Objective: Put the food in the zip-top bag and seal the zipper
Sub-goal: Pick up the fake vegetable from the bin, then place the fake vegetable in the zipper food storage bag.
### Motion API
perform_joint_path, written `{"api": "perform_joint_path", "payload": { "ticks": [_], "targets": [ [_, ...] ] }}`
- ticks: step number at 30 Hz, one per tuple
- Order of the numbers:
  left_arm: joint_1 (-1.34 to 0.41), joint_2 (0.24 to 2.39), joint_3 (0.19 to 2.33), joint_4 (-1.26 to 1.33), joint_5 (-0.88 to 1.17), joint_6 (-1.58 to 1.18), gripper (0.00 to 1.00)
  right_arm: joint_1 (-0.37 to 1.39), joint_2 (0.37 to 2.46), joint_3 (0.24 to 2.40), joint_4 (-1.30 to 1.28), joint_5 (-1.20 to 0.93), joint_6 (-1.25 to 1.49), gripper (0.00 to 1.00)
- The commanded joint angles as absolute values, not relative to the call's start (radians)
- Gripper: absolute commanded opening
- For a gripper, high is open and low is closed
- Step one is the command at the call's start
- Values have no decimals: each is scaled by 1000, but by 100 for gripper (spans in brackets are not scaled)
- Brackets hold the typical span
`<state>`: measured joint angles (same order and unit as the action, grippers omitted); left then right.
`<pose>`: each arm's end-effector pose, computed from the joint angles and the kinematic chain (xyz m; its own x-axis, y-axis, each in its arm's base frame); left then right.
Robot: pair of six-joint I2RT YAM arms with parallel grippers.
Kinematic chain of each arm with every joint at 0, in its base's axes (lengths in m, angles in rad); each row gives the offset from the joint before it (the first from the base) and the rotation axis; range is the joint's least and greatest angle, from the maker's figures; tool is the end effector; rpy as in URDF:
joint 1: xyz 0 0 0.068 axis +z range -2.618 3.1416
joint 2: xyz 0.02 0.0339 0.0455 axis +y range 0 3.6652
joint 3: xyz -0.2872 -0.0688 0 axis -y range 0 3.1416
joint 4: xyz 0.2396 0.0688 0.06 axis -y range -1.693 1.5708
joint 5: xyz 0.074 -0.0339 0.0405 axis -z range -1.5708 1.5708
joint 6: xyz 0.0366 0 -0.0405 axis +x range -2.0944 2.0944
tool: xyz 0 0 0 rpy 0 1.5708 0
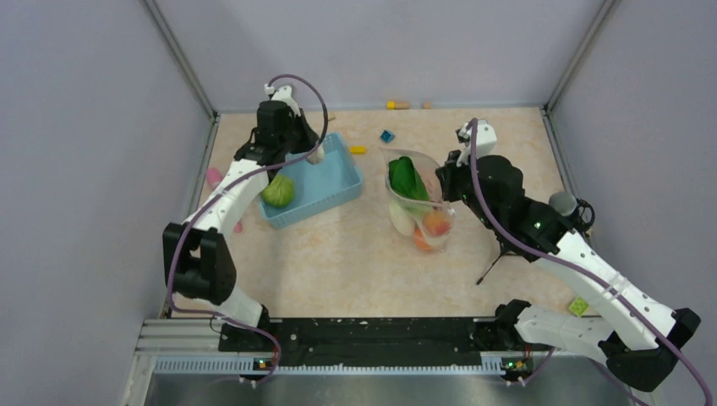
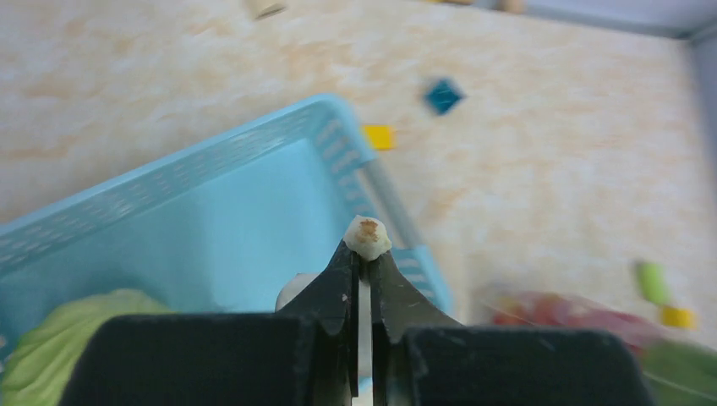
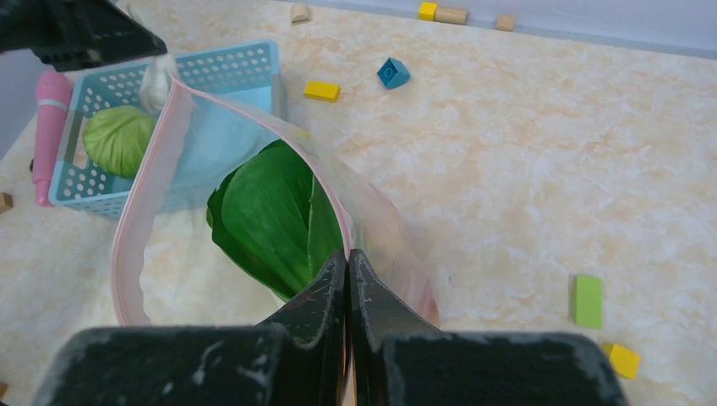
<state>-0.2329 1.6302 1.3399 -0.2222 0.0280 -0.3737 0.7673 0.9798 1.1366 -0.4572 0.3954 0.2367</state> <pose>0.3697 -0.0887 0.3349 -0.5371 -0.2476 -0.8064 0.0627 0.9416 -0.3309 0.1467 0.1219 0.4168 -0.2952 0.0160 -0.9553 -0.3154 0.9422 0.1132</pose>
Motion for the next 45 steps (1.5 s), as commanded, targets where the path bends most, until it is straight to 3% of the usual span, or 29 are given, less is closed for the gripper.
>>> {"api": "perform_joint_path", "payload": {
  "ticks": [1,12,24,29,33,34,37,45],
  "targets": [
    [-264,1488,1329,-90,376,-441,0,758,938,1141,-392,385,245,0],
    [-559,1273,1358,51,445,-385,0,758,912,1132,-384,356,262,0],
    [-779,1382,1413,57,560,-268,1,758,909,1131,-382,336,275,0],
    [-830,1387,1400,11,487,-171,21,758,898,1126,-381,339,276,0],
    [-838,1389,1411,-28,516,-158,78,758,899,1127,-382,337,274,0],
    [-839,1387,1413,-35,517,-155,87,758,899,1126,-382,338,275,0],
    [-841,1375,1417,-53,491,-155,97,758,895,1125,-380,339,276,0],
    [-841,1288,1384,-142,196,-158,99,758,893,1122,-381,345,274,0]
  ]
}}
